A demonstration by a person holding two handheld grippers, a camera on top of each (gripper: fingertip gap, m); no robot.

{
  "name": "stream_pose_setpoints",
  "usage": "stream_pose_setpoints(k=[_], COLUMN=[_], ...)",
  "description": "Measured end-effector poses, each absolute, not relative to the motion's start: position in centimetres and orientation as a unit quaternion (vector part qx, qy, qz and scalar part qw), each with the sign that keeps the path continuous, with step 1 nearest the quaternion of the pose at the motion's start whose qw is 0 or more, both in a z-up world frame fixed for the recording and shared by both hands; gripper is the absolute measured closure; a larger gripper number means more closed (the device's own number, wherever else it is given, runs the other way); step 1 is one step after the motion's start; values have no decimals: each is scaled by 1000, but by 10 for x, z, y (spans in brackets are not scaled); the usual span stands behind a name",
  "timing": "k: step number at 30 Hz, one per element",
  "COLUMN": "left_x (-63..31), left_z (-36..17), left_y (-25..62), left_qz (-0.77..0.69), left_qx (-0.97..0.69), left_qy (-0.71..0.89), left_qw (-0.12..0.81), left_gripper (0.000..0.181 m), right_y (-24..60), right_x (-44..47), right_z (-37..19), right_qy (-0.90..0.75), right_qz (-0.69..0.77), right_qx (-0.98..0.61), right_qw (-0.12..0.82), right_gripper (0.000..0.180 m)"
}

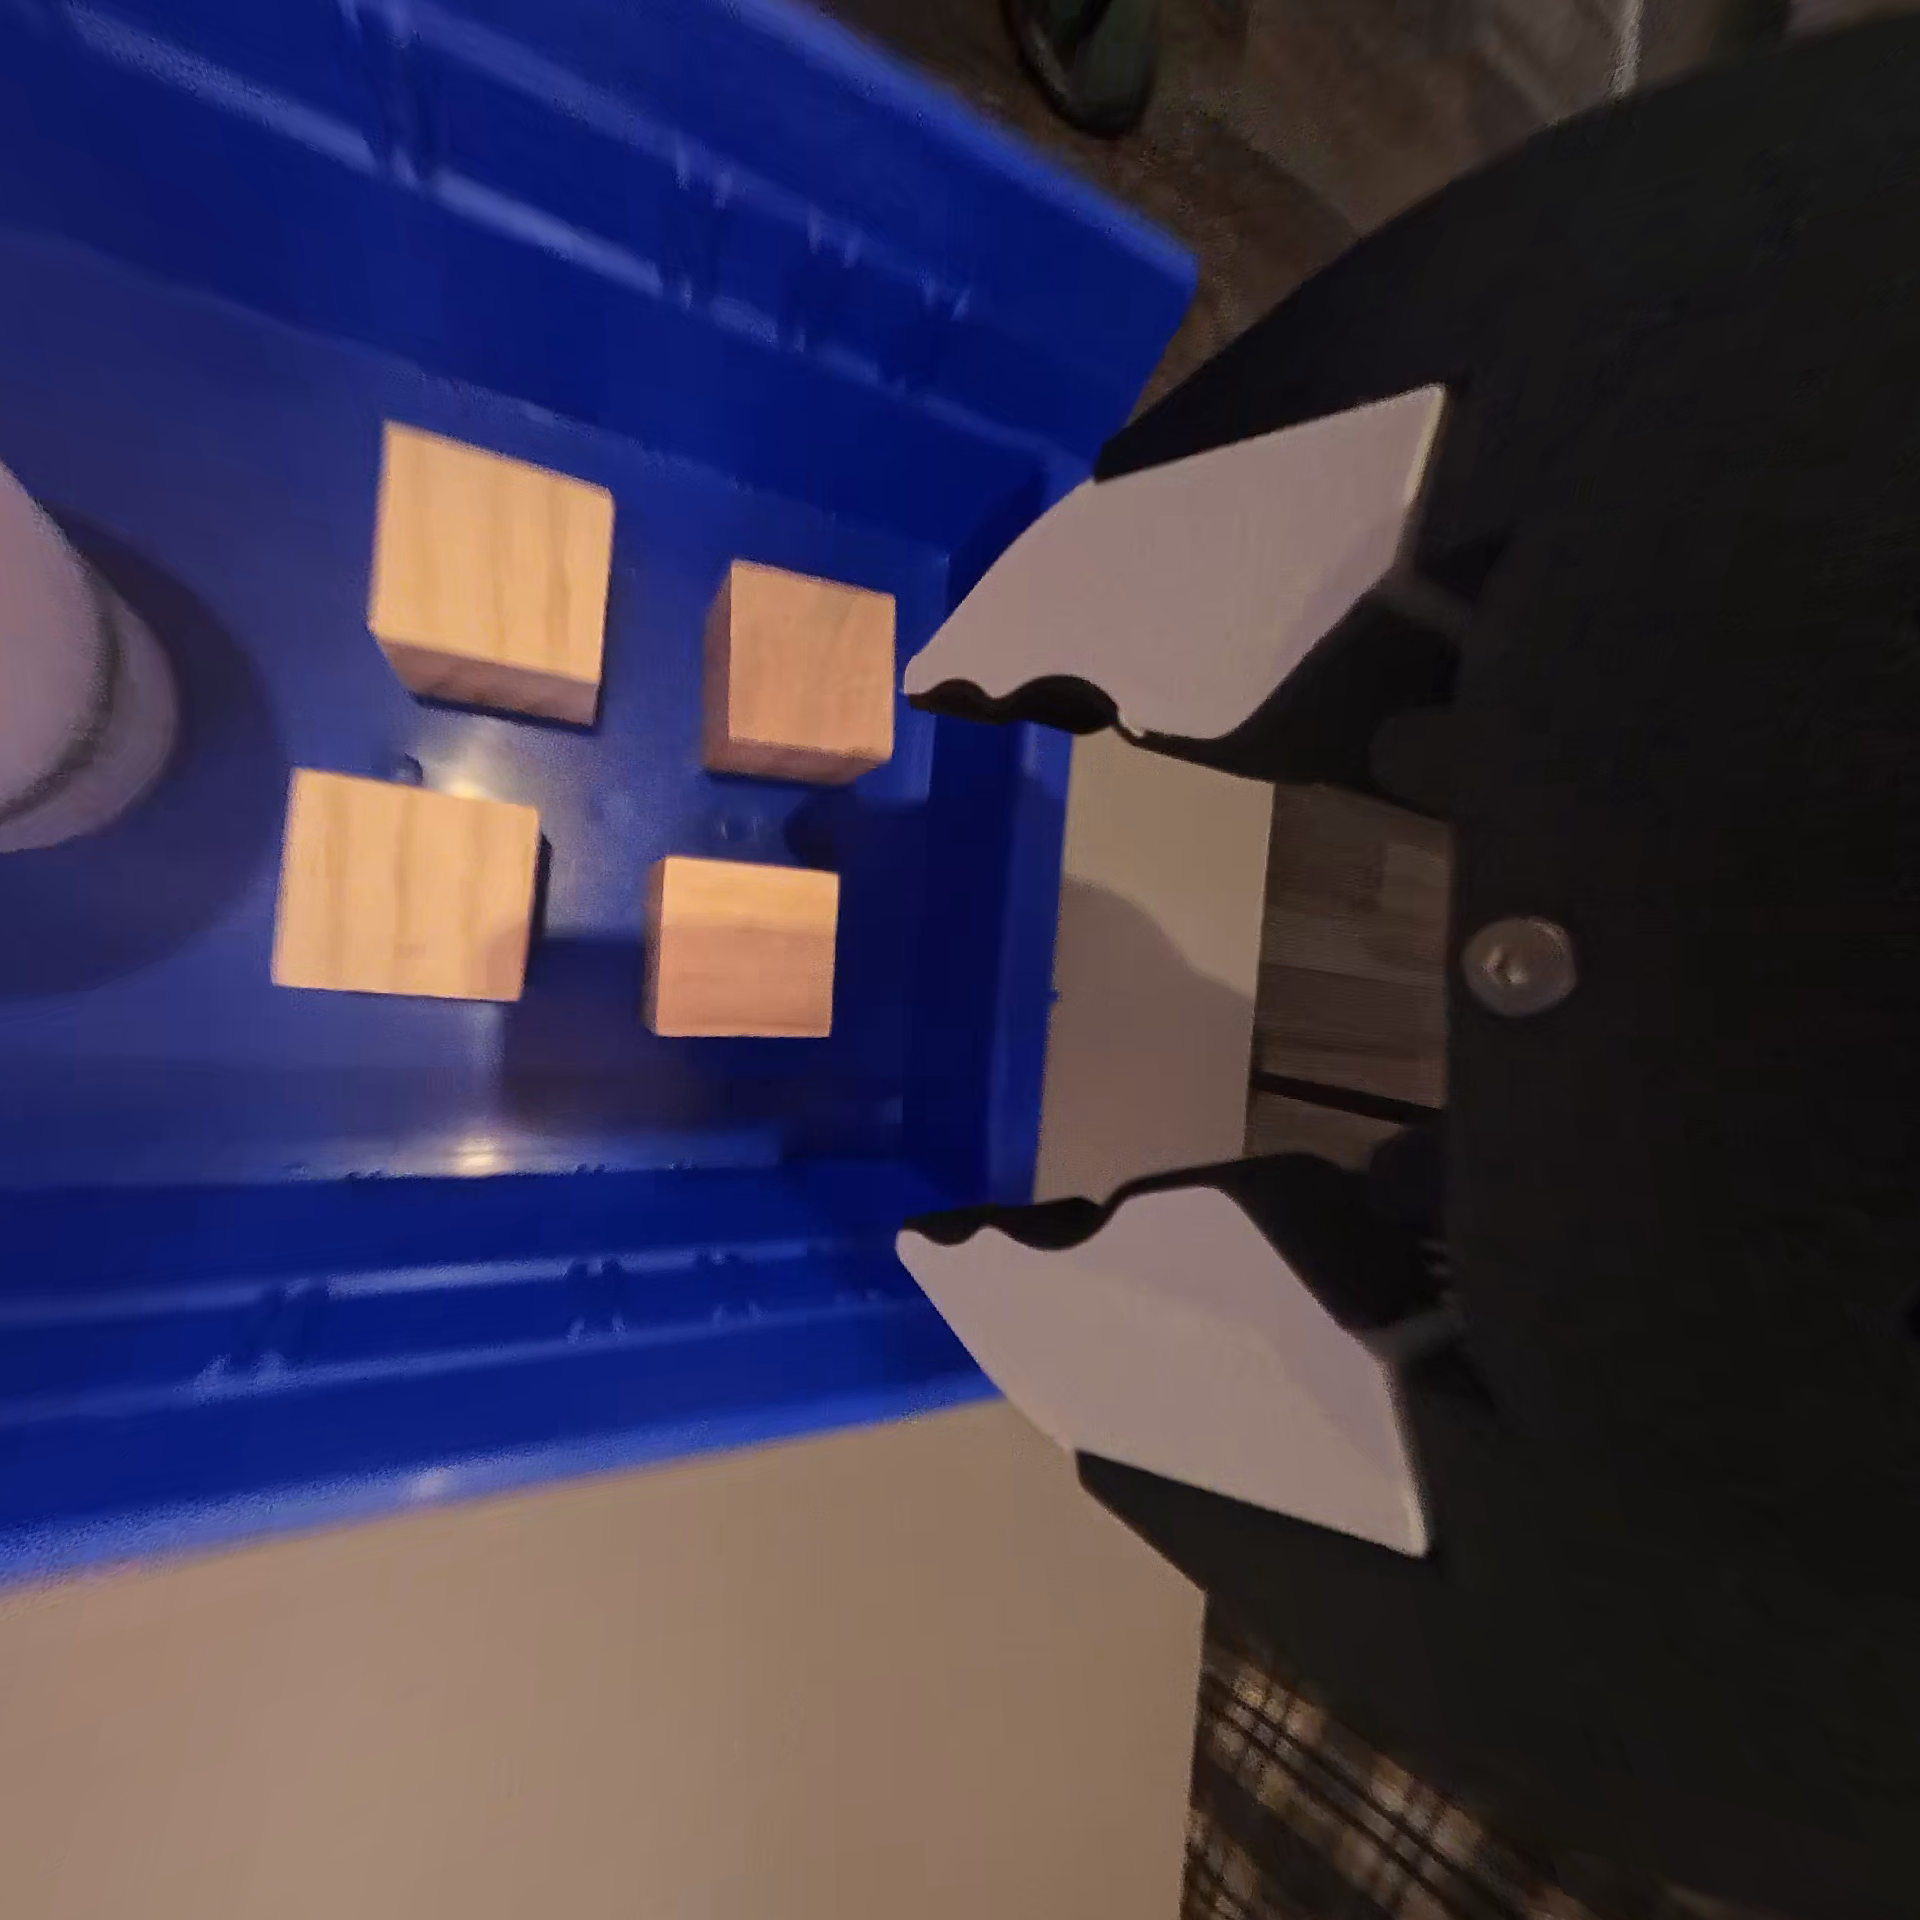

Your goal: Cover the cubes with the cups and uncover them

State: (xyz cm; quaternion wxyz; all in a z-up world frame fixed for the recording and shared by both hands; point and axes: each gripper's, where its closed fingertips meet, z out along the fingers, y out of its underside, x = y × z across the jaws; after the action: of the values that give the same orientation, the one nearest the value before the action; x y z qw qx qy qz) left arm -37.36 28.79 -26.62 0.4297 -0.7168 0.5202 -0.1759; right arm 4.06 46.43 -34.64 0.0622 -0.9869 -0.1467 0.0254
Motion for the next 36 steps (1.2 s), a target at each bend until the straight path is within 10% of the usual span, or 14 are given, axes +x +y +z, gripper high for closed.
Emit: stream_pose_setpoints(k=[7,20,25,36], left_x=[-381,-405,-411,-414], left_z=[-263,-261,-260,-250], left_y=[280,292,296,283], left_qz=[-214,-264,-260,-254], left_qx=[-709,-705,-706,-694], left_qy=[476,418,413,422], left_qw=[474,508,514,525], left_gripper=[103,107,107,109], right_y=[502,526,525,522], right_x=[118,170,158,134], right_z=[-269,-363,-386,-388], right_qy=[-106,-86,-81,-130], right_qz=[-8,6,47,31], right_qx=[-983,-995,-996,-991], right_qw=[146,41,4,26], right_gripper=[95,113,174,176])
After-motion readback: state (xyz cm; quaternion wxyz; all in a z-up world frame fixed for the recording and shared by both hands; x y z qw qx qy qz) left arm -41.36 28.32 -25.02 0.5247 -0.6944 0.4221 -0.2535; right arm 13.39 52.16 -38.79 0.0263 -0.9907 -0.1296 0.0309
